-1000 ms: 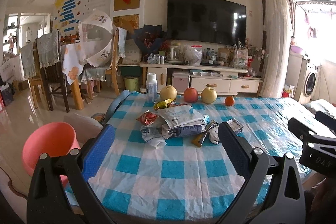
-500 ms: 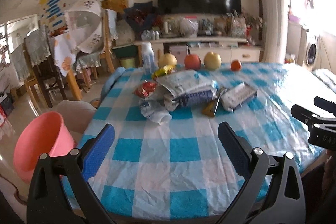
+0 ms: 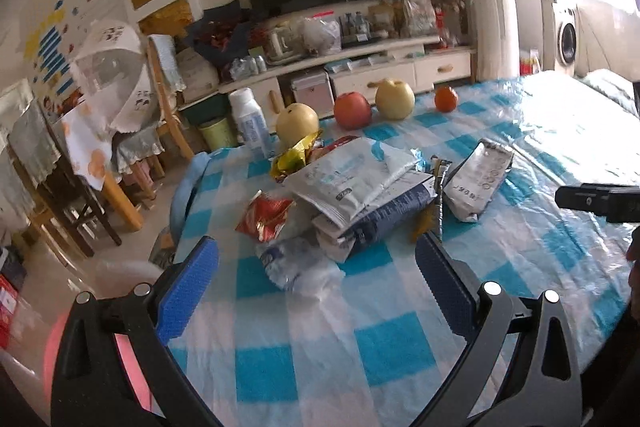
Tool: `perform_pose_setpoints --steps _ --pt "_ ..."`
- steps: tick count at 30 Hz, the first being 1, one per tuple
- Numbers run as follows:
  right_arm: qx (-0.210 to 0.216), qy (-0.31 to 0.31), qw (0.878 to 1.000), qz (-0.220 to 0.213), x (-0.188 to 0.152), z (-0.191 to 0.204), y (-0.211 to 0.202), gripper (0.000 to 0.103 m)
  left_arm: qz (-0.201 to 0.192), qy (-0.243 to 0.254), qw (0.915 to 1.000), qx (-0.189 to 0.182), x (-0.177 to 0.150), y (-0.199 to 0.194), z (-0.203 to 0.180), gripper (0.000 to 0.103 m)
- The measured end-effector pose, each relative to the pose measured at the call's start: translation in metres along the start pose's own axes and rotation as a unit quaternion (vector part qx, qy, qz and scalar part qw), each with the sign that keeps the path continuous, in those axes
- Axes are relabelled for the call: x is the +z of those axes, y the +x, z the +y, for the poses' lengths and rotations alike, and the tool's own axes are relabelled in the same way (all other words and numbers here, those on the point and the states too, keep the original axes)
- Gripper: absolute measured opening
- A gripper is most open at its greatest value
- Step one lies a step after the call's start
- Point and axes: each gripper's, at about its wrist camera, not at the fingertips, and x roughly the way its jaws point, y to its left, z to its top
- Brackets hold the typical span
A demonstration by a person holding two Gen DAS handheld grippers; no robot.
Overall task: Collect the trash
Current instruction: 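Grasp the white printed milk carton with the right gripper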
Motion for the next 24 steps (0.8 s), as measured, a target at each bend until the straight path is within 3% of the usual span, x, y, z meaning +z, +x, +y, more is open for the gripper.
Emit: perform_pose_setpoints --steps 4,7,10,11,12,16,24 --pt "0.014 0.005 1.000 0.004 0.014 0.001 0.019 0.098 0.008 0.015 0.9999 -0.001 0.019 0.025 -0.004 0.099" --pt "0.016 -0.001 1.000 0.011 0.024 0.004 0.034 0.098 0.031 0.028 0.9988 -0.027 0.034 0.055 -0.007 0.099" --pt "0.023 -0.001 1.000 0.021 0.033 0.004 0.050 0.093 0.050 0.061 0.9964 -0.029 0.044 0.079 -0.013 0.099" --pt "0.022 0.000 0.999 0.028 0.035 0.003 0.056 0.083 0.056 0.080 0.9948 -0.031 0.048 0.086 -0.017 0.099" --pt "0.020 0.001 0.999 0.032 0.036 0.002 0.061 0.081 0.061 0.095 0.9931 -0.033 0.052 0.092 -0.019 0.099" --pt "0.020 0.023 0.998 0.048 0.044 -0.006 0.078 0.081 0.084 0.137 0.9853 -0.059 0.061 0.114 -0.028 0.099" --pt "-0.001 -0.005 0.999 0.046 0.061 0.004 0.097 0.082 0.139 0.189 0.9695 -0.071 0.066 0.158 -0.031 0.099"
